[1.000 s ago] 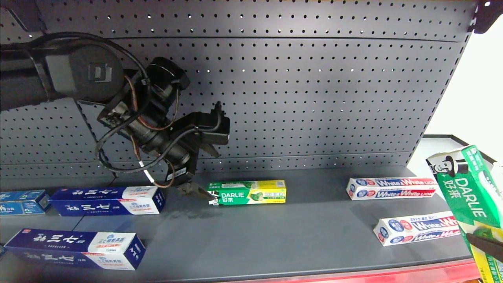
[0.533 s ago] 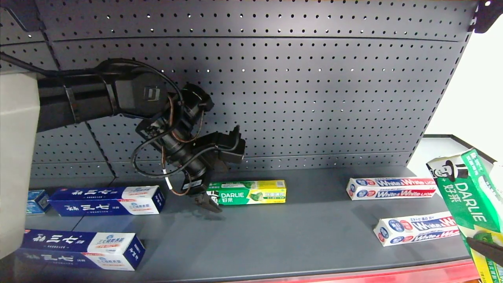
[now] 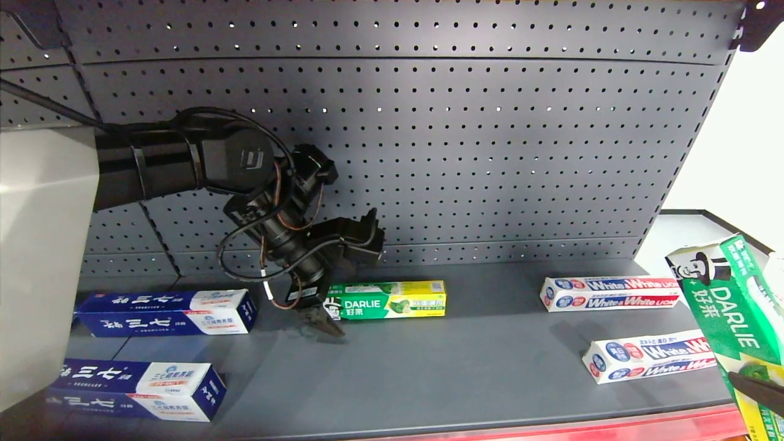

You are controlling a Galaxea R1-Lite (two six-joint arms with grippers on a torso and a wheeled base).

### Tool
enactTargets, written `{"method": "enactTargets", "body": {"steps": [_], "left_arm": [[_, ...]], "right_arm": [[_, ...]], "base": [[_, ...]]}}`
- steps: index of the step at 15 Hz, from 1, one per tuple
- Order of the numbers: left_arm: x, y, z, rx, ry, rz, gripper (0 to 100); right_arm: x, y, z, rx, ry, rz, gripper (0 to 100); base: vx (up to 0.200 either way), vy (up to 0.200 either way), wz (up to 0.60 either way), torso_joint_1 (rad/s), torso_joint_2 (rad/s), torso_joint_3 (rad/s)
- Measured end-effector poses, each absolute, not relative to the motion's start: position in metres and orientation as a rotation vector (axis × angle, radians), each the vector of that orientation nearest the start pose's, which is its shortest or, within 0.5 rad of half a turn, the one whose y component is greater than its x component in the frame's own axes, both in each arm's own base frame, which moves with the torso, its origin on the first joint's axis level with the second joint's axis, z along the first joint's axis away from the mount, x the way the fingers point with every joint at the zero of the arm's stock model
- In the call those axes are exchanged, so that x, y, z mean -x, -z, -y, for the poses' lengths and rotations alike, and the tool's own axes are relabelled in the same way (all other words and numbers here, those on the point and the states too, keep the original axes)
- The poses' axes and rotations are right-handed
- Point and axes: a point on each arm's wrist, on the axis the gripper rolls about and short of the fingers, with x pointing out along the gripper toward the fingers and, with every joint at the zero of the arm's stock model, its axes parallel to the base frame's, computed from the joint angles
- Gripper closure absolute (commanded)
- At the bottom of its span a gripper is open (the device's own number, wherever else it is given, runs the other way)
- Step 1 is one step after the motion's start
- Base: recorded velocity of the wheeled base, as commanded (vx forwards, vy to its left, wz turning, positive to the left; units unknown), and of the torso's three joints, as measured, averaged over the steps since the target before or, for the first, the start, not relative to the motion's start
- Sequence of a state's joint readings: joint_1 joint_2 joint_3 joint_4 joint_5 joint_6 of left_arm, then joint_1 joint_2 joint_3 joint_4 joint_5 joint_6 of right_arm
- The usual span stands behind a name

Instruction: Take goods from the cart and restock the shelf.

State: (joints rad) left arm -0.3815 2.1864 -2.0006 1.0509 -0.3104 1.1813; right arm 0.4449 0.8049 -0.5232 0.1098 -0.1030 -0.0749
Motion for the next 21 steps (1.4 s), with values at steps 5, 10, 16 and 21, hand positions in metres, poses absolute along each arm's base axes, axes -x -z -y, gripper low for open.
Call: {"method": "enactTargets", "body": {"steps": [5,10,16,21], "left_arm": [[-0.366,-0.181,0.154,-1.035,1.252,-0.794,0],[-0.372,-0.164,0.159,-1.032,1.261,-0.838,0],[-0.373,-0.155,0.166,-1.017,1.275,-0.864,0],[-0.372,-0.157,0.166,-1.006,1.247,-0.885,0]], "right_arm": [[-0.069,-0.199,-0.030,0.181,-0.352,-0.372,100],[-0.069,-0.197,-0.030,0.183,-0.353,-0.377,100],[-0.068,-0.196,-0.030,0.185,-0.354,-0.384,100],[-0.068,-0.194,-0.030,0.186,-0.355,-0.388,100]], "base": [[0.000,0.000,0.00,0.000,0.00,0.000],[0.000,0.000,0.00,0.000,0.00,0.000],[0.000,0.000,0.00,0.000,0.00,0.000],[0.000,0.000,0.00,0.000,0.00,0.000]]}}
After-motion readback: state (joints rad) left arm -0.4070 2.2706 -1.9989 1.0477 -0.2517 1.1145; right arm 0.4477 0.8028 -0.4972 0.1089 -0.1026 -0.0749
